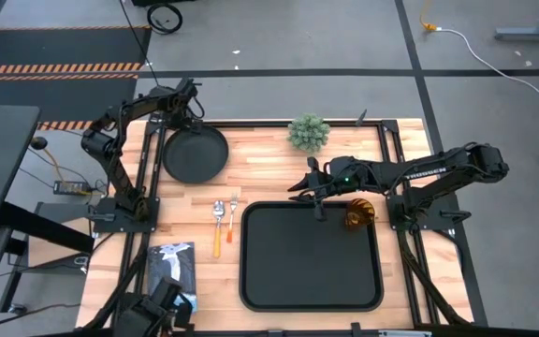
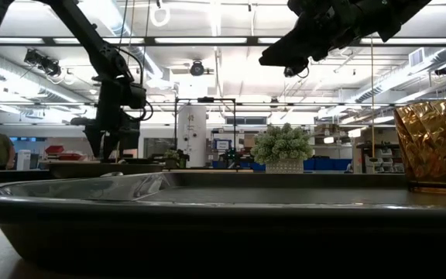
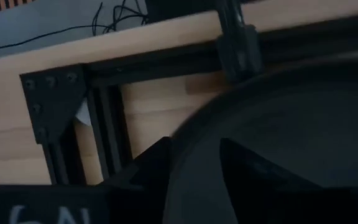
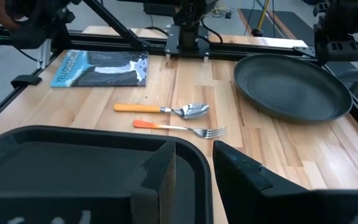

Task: Pick and place plate/cup/fork/spoon on tray
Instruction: Put the black plate on the black tray to the bottom left of the brown cup

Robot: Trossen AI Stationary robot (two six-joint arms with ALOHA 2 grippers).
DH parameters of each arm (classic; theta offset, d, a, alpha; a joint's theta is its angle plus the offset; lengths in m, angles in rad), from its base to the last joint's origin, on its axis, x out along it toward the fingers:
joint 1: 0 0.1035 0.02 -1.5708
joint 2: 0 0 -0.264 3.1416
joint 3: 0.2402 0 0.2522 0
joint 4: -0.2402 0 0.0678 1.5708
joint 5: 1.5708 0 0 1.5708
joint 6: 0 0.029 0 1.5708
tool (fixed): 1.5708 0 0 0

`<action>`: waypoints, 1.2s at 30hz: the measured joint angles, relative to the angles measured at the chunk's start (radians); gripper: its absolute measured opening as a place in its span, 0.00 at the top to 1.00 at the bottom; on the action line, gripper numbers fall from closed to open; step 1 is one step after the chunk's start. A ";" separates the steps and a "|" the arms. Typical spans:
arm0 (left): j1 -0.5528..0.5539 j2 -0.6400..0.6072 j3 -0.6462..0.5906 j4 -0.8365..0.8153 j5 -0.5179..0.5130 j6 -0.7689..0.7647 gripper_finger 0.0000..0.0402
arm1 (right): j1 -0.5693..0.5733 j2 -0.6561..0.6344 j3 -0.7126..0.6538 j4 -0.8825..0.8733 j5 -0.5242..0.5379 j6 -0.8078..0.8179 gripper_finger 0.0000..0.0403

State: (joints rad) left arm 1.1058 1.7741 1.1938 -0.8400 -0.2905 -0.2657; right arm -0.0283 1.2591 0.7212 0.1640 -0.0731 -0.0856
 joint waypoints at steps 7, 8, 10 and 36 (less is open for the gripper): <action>-0.038 0.000 0.000 -0.023 -0.067 0.011 0.64 | 0.001 0.000 0.000 0.008 0.000 -0.013 0.72; -0.036 0.000 0.000 -0.024 -0.049 0.011 0.64 | 0.001 0.000 0.000 0.011 0.000 -0.012 0.72; -0.040 0.000 0.000 -0.024 -0.017 0.021 0.64 | 0.002 0.000 0.000 0.011 0.000 -0.012 0.72; -0.491 0.121 -0.009 0.073 0.110 0.208 0.64 | 0.022 0.000 0.000 0.007 -0.008 -0.004 0.72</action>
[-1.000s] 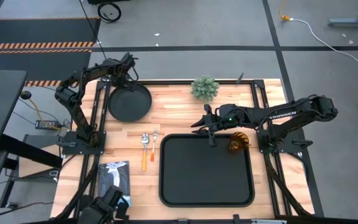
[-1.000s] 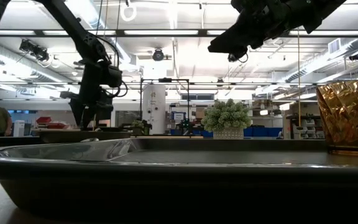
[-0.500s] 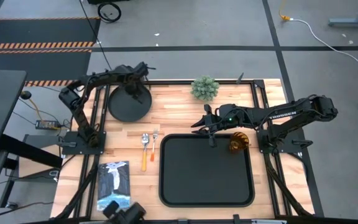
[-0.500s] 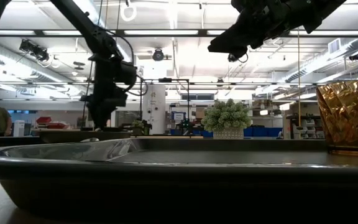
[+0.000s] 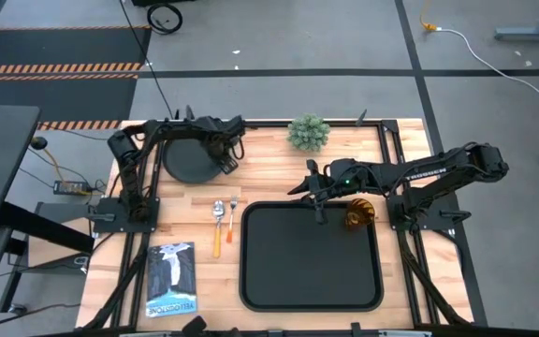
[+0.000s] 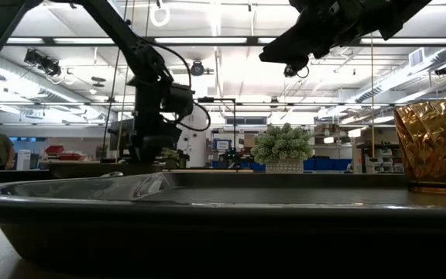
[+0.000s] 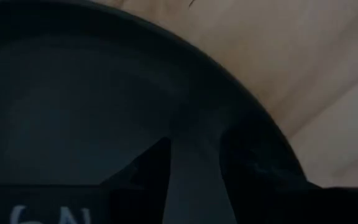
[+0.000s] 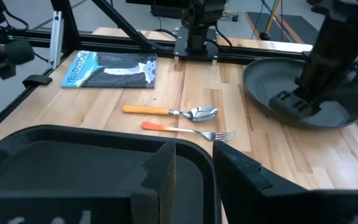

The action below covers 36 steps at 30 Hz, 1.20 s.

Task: Pick and place plate/cup/fork/spoon on tray
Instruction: Put the black plate on the black tray to the bottom left of the brown cup

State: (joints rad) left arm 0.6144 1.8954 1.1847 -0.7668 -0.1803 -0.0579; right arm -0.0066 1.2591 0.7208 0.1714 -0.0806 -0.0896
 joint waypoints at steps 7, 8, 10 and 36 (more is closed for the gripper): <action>-0.061 0.016 0.000 0.095 0.000 -0.015 0.64 | 0.004 0.000 0.000 -0.004 0.003 -0.001 0.72; -0.067 0.016 0.000 0.106 0.002 -0.022 0.64 | 0.004 0.000 0.000 -0.003 0.008 -0.001 0.72; -0.072 0.016 0.000 0.116 0.005 -0.033 0.64 | 0.004 0.000 0.000 0.000 0.008 -0.001 0.72; 0.106 -0.103 0.021 -0.038 0.130 0.117 0.65 | -0.001 0.000 0.000 -0.008 0.011 -0.016 0.72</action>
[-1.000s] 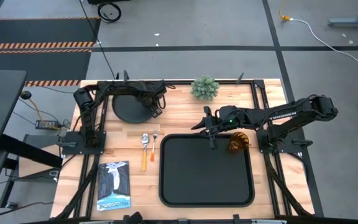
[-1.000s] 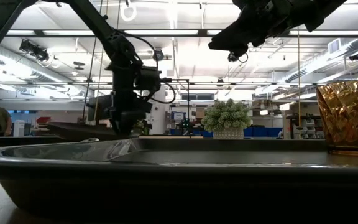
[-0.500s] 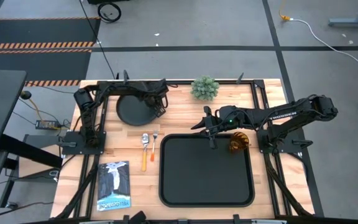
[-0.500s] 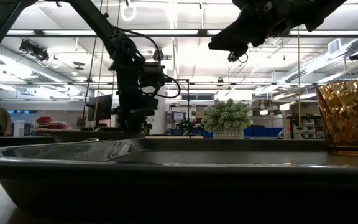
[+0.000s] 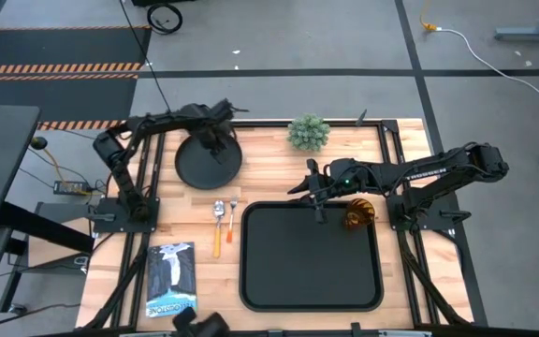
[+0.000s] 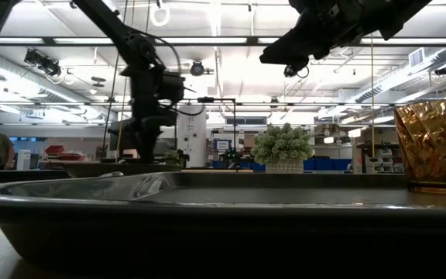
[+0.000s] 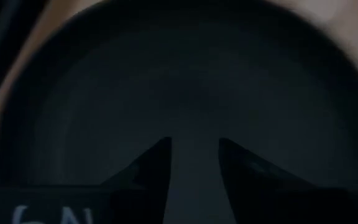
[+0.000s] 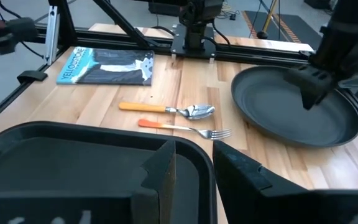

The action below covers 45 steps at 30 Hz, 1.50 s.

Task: Pick and place plate/cup/fork/spoon on tray
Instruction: Put the black plate on the black tray to the bottom left of the brown cup

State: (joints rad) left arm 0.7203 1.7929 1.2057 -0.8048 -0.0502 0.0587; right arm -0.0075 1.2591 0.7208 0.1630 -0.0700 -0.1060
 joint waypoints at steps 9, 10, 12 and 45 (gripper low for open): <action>0.186 -0.089 -0.122 0.060 0.077 0.006 0.65 | 0.000 0.000 0.000 0.004 0.000 0.001 0.72; 0.206 -0.096 -0.128 0.066 0.094 0.006 0.65 | 0.000 0.000 0.000 0.005 0.000 0.001 0.72; 0.240 -0.111 -0.134 0.067 0.120 0.006 0.65 | 0.000 0.000 0.000 0.006 0.000 0.001 0.72; 0.381 -0.135 -0.134 -0.004 -0.048 -0.170 0.65 | 0.008 0.000 0.000 0.019 0.019 0.020 0.72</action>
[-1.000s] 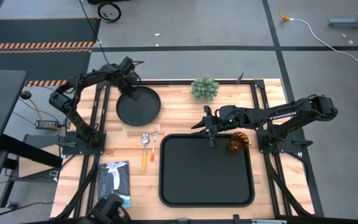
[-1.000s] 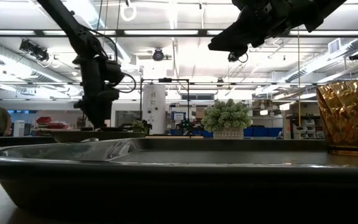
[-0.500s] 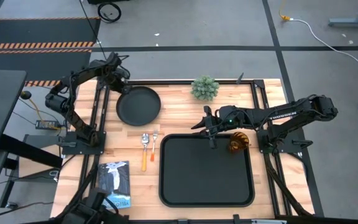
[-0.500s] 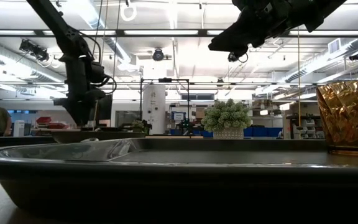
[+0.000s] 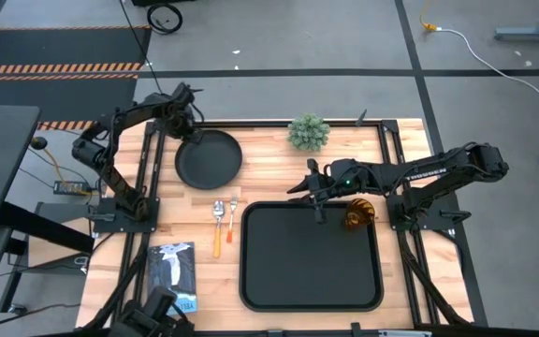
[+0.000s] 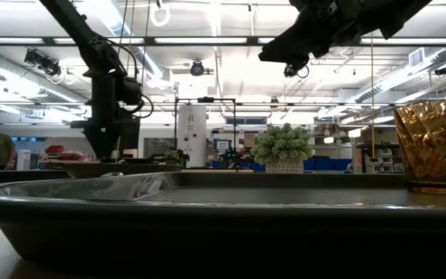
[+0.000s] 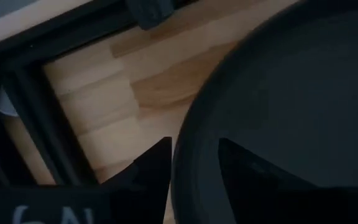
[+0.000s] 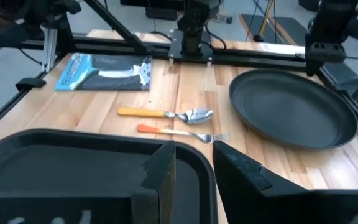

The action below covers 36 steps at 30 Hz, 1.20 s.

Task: Pick and place plate/cup/fork/spoon on tray
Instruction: Put the black plate on the black tray to the bottom left of the brown cup

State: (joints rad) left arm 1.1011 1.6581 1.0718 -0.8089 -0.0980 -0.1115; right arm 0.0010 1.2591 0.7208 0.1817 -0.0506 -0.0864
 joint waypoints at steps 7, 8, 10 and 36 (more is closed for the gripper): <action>-0.012 0.059 0.000 -0.006 -0.004 -0.050 0.65 | 0.001 0.000 0.000 0.012 -0.023 0.001 0.72; -0.014 0.068 0.000 0.002 -0.003 -0.050 0.65 | 0.003 0.000 0.000 0.012 -0.022 0.001 0.72; -0.021 0.080 0.002 0.020 0.006 -0.052 0.65 | 0.006 0.000 0.000 0.012 -0.022 -0.001 0.72; -0.042 0.089 0.004 0.009 0.026 -0.042 0.97 | 0.006 0.000 0.000 0.008 -0.022 -0.011 0.72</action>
State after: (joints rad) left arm 1.0592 1.7470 1.0755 -0.7995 -0.0715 -0.1539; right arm 0.0074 1.2588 0.7208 0.1902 -0.0731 -0.0975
